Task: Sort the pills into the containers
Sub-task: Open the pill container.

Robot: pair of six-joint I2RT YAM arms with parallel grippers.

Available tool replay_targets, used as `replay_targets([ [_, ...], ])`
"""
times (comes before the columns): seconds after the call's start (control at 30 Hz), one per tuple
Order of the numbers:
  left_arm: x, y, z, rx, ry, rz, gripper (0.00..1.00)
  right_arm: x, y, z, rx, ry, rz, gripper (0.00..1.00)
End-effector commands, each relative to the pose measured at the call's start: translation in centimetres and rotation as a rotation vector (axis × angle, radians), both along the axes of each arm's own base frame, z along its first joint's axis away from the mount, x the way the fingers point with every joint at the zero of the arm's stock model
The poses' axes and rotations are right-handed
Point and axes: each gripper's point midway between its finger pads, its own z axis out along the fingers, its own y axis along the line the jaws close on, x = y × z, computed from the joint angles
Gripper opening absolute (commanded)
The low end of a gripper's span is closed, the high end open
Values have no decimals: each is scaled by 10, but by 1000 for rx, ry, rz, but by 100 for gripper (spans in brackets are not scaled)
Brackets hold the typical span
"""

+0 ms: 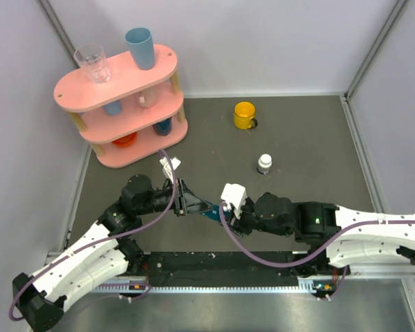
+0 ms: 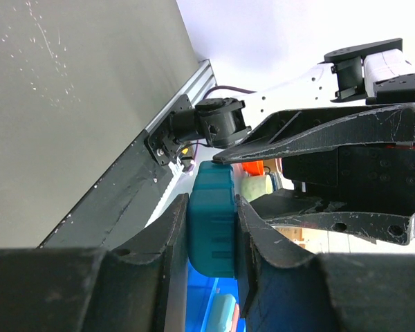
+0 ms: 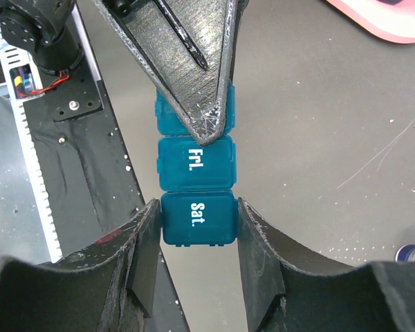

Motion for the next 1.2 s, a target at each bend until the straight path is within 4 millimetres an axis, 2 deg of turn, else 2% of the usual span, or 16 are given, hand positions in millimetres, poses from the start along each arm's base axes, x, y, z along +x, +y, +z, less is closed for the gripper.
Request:
replay_targets([
  [0.0, -5, 0, 7, -30, -58, -33, 0, -10, 5, 22, 111, 23, 30, 30],
  [0.23, -8, 2, 7, -28, -111, -48, 0, -14, 3, 31, 184, 48, 37, 25],
  [0.47, -11, 2, 14, -54, -181, -67, 0, -16, 1, 39, 237, 69, 32, 26],
  [0.5, -12, 2, 14, -56, -184, -71, 0, -16, 1, 39, 241, 70, 28, 27],
  [0.6, -13, 3, 13, -56, -188, -78, 0, -12, -3, 42, 253, 63, 1, 39],
  [0.7, -16, 3, 13, -58, -190, -87, 0, -7, -9, 45, 261, 48, -29, 45],
  [1.0, -19, 4, 10, -57, -191, -106, 0, 6, -28, 57, 285, 4, -100, 49],
  [1.17, -20, 3, 11, -58, -192, -115, 0, 13, -35, 56, 276, -15, -144, 50],
])
